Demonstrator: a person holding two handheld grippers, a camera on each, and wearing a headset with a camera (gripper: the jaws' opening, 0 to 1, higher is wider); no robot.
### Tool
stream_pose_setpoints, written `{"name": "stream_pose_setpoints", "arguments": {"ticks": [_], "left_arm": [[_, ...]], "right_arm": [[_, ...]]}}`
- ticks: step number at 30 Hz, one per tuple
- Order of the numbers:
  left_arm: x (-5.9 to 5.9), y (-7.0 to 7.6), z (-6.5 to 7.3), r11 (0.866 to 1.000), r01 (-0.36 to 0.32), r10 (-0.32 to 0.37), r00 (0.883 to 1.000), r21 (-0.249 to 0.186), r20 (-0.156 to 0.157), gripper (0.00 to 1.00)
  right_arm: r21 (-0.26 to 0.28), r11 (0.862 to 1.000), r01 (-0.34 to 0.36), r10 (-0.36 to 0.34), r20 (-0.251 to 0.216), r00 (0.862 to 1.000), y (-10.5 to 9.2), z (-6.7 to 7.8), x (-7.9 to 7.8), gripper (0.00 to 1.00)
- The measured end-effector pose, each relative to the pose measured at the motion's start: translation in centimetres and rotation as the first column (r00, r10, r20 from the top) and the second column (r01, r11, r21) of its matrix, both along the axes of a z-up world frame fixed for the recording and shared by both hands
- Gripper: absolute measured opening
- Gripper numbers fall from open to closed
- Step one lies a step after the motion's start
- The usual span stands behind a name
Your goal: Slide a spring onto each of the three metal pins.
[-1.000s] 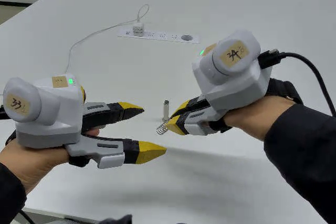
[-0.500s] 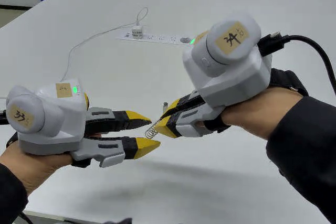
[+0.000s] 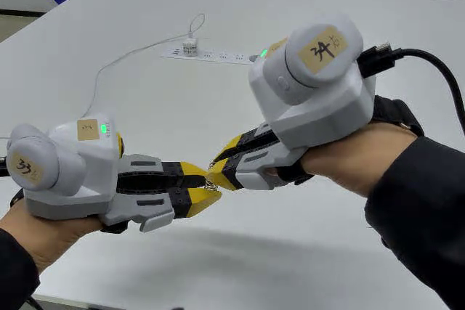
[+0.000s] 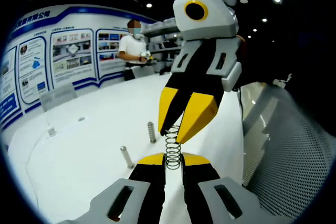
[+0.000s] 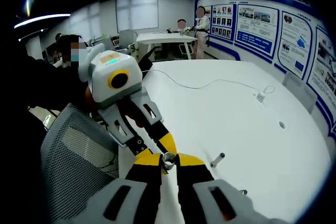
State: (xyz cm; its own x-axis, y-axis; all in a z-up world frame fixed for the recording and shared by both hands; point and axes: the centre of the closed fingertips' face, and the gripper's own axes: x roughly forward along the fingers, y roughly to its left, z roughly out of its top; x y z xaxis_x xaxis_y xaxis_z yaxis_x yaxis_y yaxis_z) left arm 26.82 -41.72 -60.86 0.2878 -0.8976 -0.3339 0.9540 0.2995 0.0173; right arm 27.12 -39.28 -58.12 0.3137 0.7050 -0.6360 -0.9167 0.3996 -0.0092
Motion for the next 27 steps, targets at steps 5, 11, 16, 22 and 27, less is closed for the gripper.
{"name": "stream_pose_setpoints", "arguments": {"ticks": [5,11,16,22,27], "left_arm": [[-0.2,-0.2,0.1,1.000,0.012,-0.012,1.000,-0.007,-0.009,0.12],[-0.5,-0.5,0.2,1.000,0.024,-0.024,1.000,-0.012,-0.014,0.12],[-0.3,-0.3,0.2,1.000,0.014,-0.014,1.000,-0.020,-0.028,0.14],[0.2,0.1,0.0,0.999,-0.026,0.025,0.998,-0.022,-0.059,0.29],[0.8,0.8,0.0,0.997,-0.073,0.070,0.994,-0.031,-0.078,0.39]], "right_arm": [[0.010,1.000,-0.003,0.003,0.007,1.000,0.3,0.2,0.0,0.11],[0.016,1.000,-0.007,0.006,0.009,1.000,0.5,0.2,-0.2,0.11],[0.025,1.000,-0.001,0.001,0.011,1.000,0.5,0.4,0.1,0.11],[0.036,0.999,0.019,-0.020,0.017,1.000,0.1,0.7,0.7,0.11],[0.062,0.997,0.053,-0.055,0.038,0.998,-0.4,1.4,1.9,0.11]]}}
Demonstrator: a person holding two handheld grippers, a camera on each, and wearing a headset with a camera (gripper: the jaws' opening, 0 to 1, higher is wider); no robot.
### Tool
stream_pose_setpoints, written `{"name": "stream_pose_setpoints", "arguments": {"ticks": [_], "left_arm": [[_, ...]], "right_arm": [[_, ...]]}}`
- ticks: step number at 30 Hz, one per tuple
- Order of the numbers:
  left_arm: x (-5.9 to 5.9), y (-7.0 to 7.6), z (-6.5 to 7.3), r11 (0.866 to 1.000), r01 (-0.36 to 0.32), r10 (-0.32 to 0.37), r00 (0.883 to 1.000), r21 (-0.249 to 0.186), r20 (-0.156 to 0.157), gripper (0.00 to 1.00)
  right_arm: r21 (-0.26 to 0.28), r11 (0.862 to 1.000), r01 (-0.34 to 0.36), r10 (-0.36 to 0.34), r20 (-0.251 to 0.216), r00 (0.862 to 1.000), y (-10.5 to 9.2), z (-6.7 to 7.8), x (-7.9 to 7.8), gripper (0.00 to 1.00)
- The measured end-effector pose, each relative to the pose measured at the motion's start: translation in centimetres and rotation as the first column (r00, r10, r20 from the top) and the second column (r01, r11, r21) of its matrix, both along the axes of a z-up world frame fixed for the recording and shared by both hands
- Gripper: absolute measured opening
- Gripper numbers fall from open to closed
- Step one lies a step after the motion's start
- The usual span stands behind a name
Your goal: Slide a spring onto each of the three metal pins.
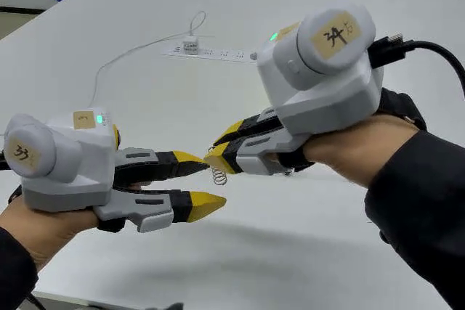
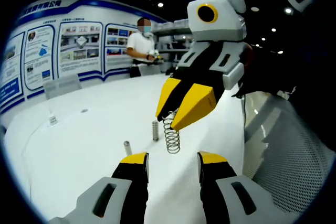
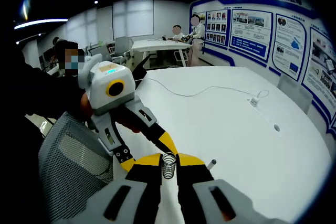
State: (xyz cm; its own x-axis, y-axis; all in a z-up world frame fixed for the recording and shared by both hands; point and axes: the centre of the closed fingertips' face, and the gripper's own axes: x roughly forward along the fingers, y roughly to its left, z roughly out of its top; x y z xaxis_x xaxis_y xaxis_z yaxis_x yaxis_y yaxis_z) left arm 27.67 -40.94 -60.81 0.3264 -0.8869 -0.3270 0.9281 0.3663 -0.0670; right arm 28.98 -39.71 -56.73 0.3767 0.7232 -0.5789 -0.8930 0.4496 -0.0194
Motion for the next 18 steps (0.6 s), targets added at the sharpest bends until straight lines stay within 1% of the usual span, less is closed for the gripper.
{"name": "stream_pose_setpoints", "arguments": {"ticks": [5,8,9,12,15,18], "left_arm": [[0.3,0.5,0.1,0.999,-0.031,0.030,0.999,-0.013,-0.010,0.44],[0.4,0.7,0.2,0.999,-0.044,0.043,0.999,-0.021,-0.015,0.46],[0.5,0.7,0.2,0.999,-0.049,0.048,0.999,-0.023,-0.017,0.47],[0.6,0.9,0.2,0.998,-0.057,0.057,0.998,-0.026,-0.020,0.49],[0.6,0.9,0.2,0.998,-0.061,0.061,0.998,-0.027,-0.023,0.50],[0.6,0.9,0.2,0.998,-0.064,0.063,0.998,-0.026,-0.024,0.51]], "right_arm": [[0.039,0.998,0.058,-0.059,0.041,0.997,-0.7,0.9,1.7,0.11],[0.067,0.993,0.095,-0.100,0.070,0.993,-1.1,1.4,2.6,0.11],[0.078,0.991,0.112,-0.119,0.082,0.990,-1.4,1.7,3.1,0.11],[0.104,0.984,0.143,-0.154,0.101,0.983,-1.8,2.0,4.1,0.11],[0.116,0.980,0.161,-0.175,0.115,0.978,-2.0,2.2,4.8,0.11],[0.122,0.978,0.172,-0.187,0.124,0.975,-2.1,1.9,5.5,0.11]]}}
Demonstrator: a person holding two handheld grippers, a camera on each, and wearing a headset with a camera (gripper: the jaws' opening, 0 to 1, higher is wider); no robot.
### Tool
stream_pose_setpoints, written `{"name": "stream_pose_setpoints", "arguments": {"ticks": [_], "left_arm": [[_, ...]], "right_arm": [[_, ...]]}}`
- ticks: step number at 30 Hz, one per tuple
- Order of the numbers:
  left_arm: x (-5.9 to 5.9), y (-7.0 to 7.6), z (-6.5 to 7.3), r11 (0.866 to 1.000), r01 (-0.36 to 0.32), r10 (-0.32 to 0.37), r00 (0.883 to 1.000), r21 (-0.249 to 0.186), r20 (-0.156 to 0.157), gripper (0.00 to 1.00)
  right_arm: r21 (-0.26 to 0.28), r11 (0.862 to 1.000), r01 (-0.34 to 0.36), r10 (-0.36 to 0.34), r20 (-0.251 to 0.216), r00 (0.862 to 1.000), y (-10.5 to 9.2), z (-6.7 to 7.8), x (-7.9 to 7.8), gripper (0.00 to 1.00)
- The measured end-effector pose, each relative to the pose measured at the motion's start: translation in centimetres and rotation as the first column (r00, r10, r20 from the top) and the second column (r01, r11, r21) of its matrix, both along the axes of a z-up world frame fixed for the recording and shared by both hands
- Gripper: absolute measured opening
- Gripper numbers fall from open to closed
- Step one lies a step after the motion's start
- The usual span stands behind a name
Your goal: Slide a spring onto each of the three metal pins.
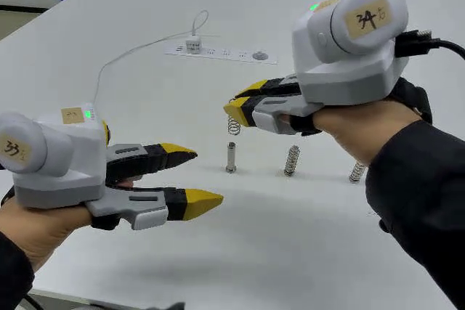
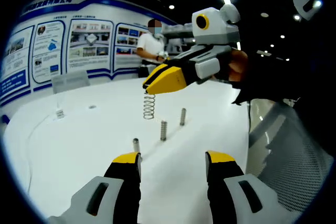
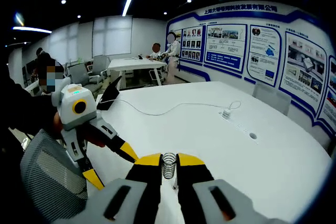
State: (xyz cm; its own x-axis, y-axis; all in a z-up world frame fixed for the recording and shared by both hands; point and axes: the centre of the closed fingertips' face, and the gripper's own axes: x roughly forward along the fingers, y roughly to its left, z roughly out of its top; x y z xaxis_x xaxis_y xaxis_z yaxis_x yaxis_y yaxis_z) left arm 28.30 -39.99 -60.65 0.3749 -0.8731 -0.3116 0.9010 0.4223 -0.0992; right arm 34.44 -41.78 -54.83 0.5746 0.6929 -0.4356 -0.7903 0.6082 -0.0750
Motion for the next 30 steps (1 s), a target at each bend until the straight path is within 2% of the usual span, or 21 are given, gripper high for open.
{"name": "stream_pose_setpoints", "arguments": {"ticks": [8,14,23,30], "left_arm": [[0.0,0.0,0.0,1.000,-0.004,0.004,1.000,-0.001,-0.002,0.52],[0.0,0.2,0.0,1.000,-0.008,0.008,1.000,-0.002,-0.004,0.52],[-0.1,0.5,-0.1,1.000,-0.017,0.017,1.000,0.001,-0.010,0.53],[0.0,0.5,-0.2,1.000,-0.018,0.018,1.000,0.003,-0.014,0.53]], "right_arm": [[0.022,0.999,0.036,-0.035,-0.008,0.999,0.0,-1.4,1.7,0.11],[-0.006,0.999,0.042,-0.042,-0.012,0.999,0.0,-3.2,2.5,0.11],[-0.020,0.999,0.037,-0.037,-0.028,0.999,0.2,-4.8,3.1,0.11],[-0.021,0.999,0.037,-0.038,-0.044,0.998,0.4,-5.4,3.4,0.11]]}}
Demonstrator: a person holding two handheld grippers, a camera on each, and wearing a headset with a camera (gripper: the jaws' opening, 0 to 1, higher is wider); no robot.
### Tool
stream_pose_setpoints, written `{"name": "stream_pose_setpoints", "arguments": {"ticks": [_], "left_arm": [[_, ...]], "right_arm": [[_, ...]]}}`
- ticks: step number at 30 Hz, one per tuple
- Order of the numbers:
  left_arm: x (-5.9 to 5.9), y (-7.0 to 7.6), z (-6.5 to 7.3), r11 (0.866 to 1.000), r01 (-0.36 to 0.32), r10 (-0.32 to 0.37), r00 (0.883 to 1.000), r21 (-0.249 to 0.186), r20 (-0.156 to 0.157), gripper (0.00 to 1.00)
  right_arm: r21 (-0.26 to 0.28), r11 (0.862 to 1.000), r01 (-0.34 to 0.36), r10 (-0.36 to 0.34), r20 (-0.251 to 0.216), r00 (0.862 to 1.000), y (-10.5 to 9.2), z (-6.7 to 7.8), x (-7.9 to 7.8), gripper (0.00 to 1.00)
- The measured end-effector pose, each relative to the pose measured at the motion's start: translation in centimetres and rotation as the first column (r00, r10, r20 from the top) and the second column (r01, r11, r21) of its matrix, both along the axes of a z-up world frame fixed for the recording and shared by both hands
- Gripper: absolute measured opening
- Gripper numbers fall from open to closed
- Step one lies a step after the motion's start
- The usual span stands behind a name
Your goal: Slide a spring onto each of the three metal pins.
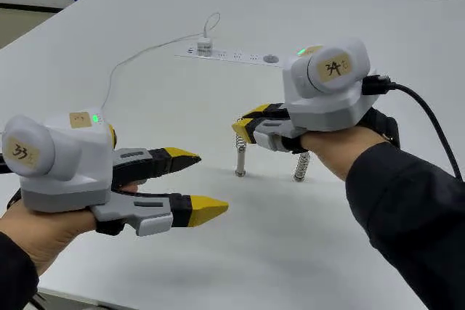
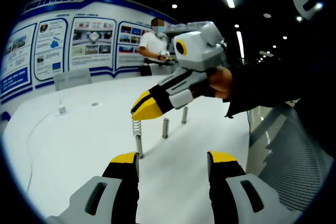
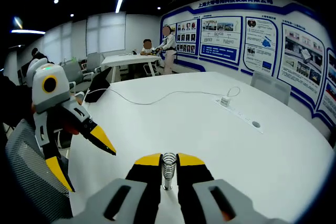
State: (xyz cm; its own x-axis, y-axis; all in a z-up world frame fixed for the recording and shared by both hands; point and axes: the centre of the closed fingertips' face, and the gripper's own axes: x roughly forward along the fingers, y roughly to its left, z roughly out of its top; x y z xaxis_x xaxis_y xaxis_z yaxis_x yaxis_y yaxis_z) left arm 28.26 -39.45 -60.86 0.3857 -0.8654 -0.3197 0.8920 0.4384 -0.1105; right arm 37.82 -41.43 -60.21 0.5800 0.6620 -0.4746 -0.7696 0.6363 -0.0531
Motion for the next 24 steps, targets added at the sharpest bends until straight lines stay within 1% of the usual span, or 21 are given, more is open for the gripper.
{"name": "stream_pose_setpoints", "arguments": {"ticks": [7,11,15,18,24], "left_arm": [[0.0,0.2,-0.2,1.000,-0.005,0.005,1.000,0.001,-0.004,0.53],[0.0,0.2,-0.2,1.000,-0.004,0.004,1.000,0.001,-0.006,0.53],[0.0,0.2,-0.2,1.000,-0.004,0.004,1.000,0.001,-0.005,0.53],[0.0,0.2,-0.2,1.000,-0.005,0.005,1.000,0.000,-0.006,0.53],[0.0,0.4,-0.3,1.000,-0.007,0.007,1.000,0.002,-0.009,0.53]], "right_arm": [[-0.006,1.000,0.004,-0.004,-0.013,1.000,-0.1,-0.7,0.0,0.11],[-0.011,1.000,0.006,-0.006,-0.023,1.000,-0.1,-1.4,-0.2,0.11],[-0.020,1.000,0.006,-0.006,-0.020,1.000,-0.1,-2.0,-0.2,0.11],[-0.034,0.999,0.003,-0.004,-0.020,1.000,0.0,-2.6,-0.2,0.11],[-0.052,0.999,0.007,-0.009,-0.037,0.999,-0.1,-3.9,-0.1,0.12]]}}
